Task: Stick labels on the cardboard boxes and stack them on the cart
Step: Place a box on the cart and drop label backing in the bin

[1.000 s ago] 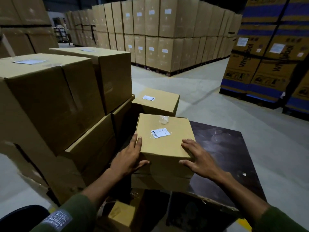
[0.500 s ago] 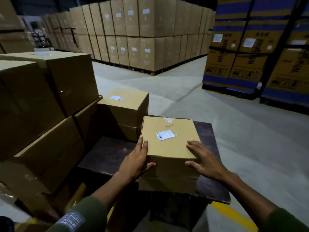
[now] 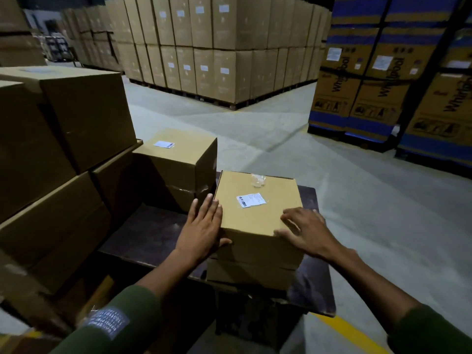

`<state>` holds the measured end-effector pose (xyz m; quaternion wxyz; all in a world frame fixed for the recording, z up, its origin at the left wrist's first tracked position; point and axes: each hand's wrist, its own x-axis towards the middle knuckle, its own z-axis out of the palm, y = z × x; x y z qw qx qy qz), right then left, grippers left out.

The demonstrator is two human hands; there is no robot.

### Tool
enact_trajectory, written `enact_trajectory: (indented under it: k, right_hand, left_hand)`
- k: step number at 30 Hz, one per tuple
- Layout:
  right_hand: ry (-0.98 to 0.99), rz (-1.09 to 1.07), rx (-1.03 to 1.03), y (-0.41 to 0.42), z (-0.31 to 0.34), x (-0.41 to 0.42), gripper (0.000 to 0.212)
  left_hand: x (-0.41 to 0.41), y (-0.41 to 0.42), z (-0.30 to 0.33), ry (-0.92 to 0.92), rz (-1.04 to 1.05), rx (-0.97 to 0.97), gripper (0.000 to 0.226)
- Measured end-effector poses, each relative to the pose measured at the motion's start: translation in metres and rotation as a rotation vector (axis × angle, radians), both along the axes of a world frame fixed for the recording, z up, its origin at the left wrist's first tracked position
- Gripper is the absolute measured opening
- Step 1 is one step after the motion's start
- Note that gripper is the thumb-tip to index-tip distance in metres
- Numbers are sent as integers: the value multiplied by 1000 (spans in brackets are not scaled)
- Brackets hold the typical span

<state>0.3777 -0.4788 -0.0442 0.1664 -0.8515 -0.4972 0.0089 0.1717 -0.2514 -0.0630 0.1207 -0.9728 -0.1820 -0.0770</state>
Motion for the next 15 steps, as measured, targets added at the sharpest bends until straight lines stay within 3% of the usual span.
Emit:
enact_trajectory:
  k: [2, 6, 12, 15]
  right_hand:
    - [64, -2, 63, 14, 18, 9, 70]
    - [50, 99, 21, 59, 37, 26, 40]
    - [95, 206, -279, 117, 53, 42, 64]
    - [86, 215, -414, 130, 53, 46, 65]
  left_hand:
    - [1, 0, -1, -3, -1, 18, 101]
    - [1, 2, -6, -1, 9, 19, 102]
    - [0, 4, -8, -11, 2, -1, 102]
    - [-1, 3, -9, -9, 11, -3, 101]
